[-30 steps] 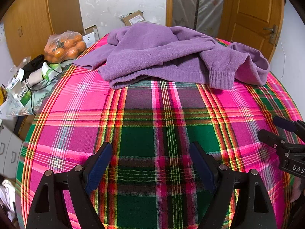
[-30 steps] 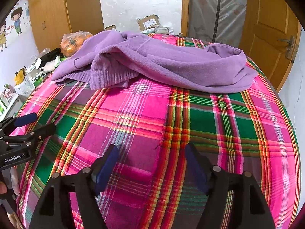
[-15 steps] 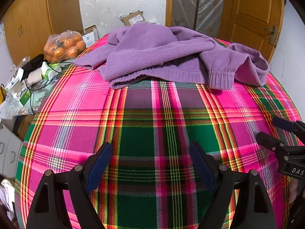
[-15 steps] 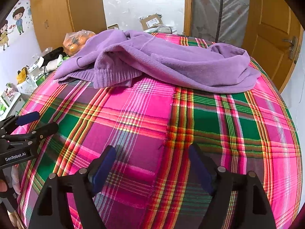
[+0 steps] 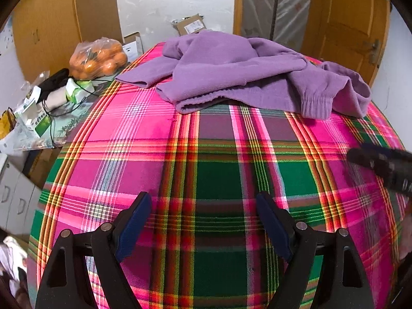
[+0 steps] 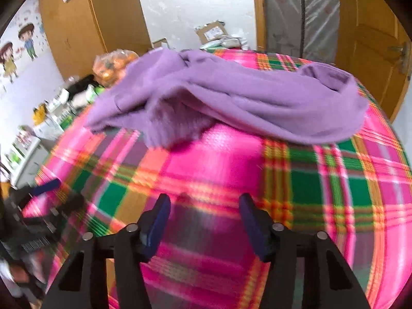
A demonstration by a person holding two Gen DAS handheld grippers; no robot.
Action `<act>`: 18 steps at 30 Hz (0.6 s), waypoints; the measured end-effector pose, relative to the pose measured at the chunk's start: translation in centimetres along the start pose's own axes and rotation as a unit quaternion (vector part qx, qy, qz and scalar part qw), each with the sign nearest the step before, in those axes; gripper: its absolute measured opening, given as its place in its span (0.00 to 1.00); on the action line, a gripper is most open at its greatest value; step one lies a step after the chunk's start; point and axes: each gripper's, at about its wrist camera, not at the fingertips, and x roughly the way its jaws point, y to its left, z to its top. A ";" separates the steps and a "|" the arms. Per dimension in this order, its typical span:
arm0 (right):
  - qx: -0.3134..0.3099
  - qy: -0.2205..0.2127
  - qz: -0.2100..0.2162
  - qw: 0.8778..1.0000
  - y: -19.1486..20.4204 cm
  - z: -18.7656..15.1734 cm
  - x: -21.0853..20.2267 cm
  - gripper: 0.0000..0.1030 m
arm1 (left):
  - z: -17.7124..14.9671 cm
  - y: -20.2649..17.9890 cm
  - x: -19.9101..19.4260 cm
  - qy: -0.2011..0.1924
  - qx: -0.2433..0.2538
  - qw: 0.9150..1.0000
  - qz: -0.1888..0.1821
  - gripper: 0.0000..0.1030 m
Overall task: Fold clothes
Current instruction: 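Reach the right gripper to the sweatshirt hem and close on it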
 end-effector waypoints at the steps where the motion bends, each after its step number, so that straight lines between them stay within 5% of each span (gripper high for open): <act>1: -0.004 -0.005 0.004 1.000 0.4 0.5 0.1 0.55 | 0.0 0.1 0.0 0.000 0.000 1.000 -0.001 0.82; 11: -0.002 -0.033 0.022 0.999 2.2 4.4 1.9 0.53 | 0.0 0.0 0.1 0.001 0.005 1.000 -0.005 0.82; 13: -0.003 -0.034 0.021 0.999 2.1 4.9 2.1 0.38 | 0.0 0.1 0.1 0.001 0.005 1.000 -0.007 0.82; 15: 0.001 -0.031 0.021 0.999 1.7 5.3 2.6 0.12 | 0.0 0.1 0.0 0.001 0.006 1.000 -0.009 0.82; 18: 0.009 -0.038 0.029 0.999 0.8 5.1 1.9 0.11 | 0.0 0.1 0.0 0.001 0.009 1.000 -0.013 0.82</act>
